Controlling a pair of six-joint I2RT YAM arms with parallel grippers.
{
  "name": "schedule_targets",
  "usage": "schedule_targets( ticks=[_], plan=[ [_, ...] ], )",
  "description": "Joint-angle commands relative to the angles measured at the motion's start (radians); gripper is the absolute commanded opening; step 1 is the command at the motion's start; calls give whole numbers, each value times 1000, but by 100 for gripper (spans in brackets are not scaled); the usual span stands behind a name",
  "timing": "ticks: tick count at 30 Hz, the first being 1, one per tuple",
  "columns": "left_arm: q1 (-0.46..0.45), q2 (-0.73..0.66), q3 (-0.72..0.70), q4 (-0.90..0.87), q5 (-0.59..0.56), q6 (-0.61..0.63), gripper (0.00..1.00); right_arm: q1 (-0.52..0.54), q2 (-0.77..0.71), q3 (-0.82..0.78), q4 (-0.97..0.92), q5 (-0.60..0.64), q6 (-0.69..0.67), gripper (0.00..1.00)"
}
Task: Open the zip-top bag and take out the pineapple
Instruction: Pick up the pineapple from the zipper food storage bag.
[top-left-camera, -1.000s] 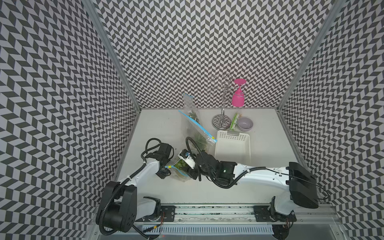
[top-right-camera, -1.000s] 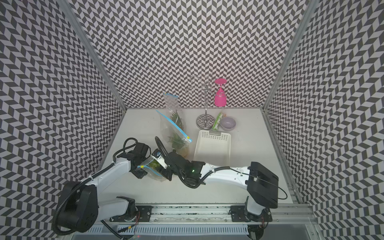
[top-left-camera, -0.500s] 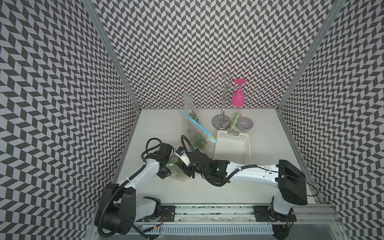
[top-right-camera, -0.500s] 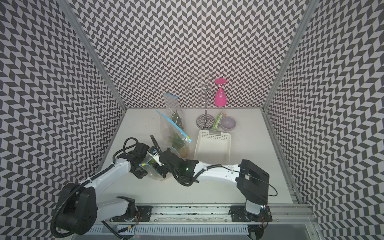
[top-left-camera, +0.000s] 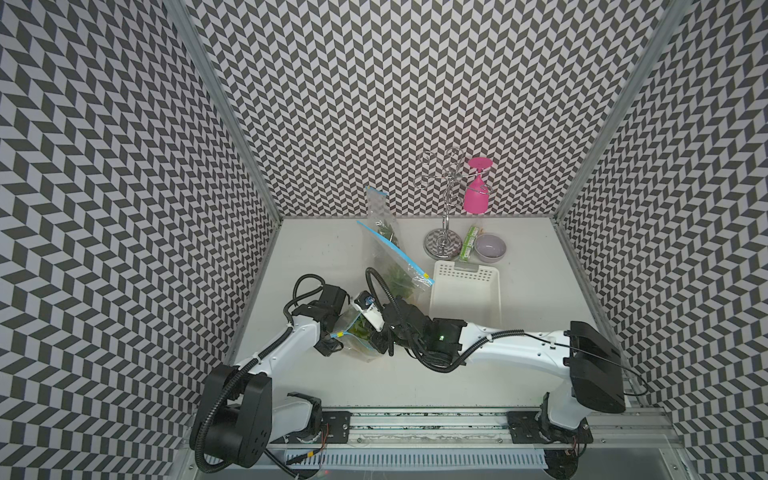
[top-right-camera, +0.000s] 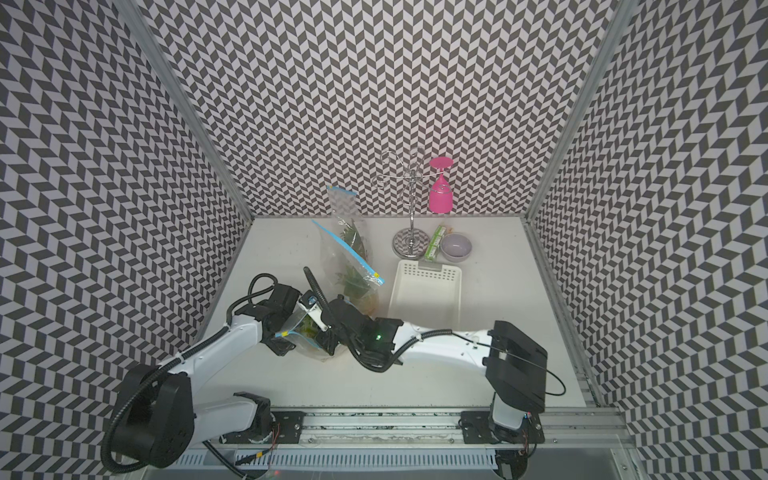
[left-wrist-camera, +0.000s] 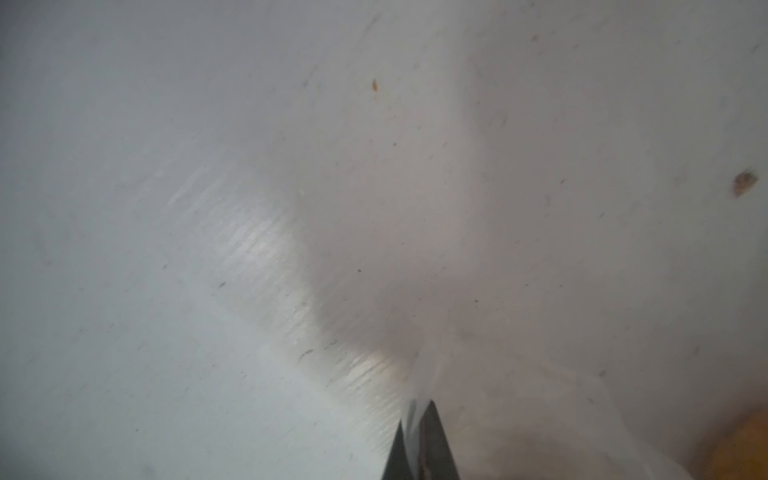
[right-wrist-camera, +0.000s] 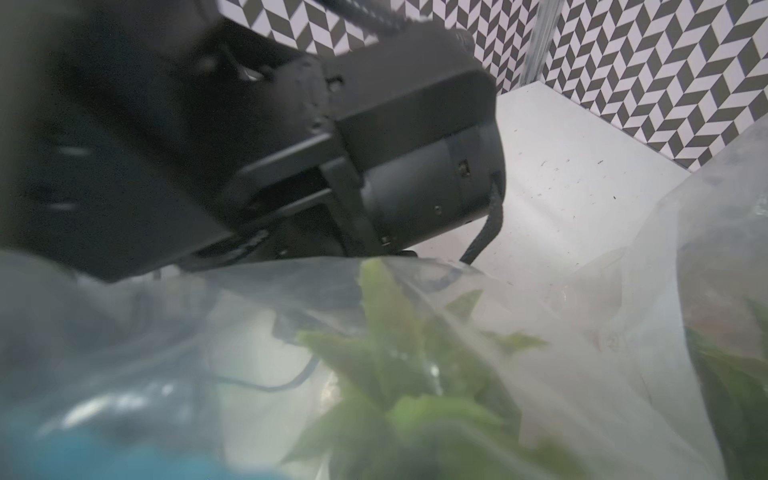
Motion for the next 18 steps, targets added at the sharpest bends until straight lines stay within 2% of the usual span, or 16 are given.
schedule_targets(
  ticks=[1,7,18],
  plan=[
    [19,42,58,-2,-64,3,0,5,-150,-9,95,-71,-37,0],
    [32,128,129,-5,-80,22,0,-3,-246,5,111,-86,-66,0],
    [38,227,206,-26,-122,48,0,-25,-257,188,77,-146,-87,0]
  ],
)
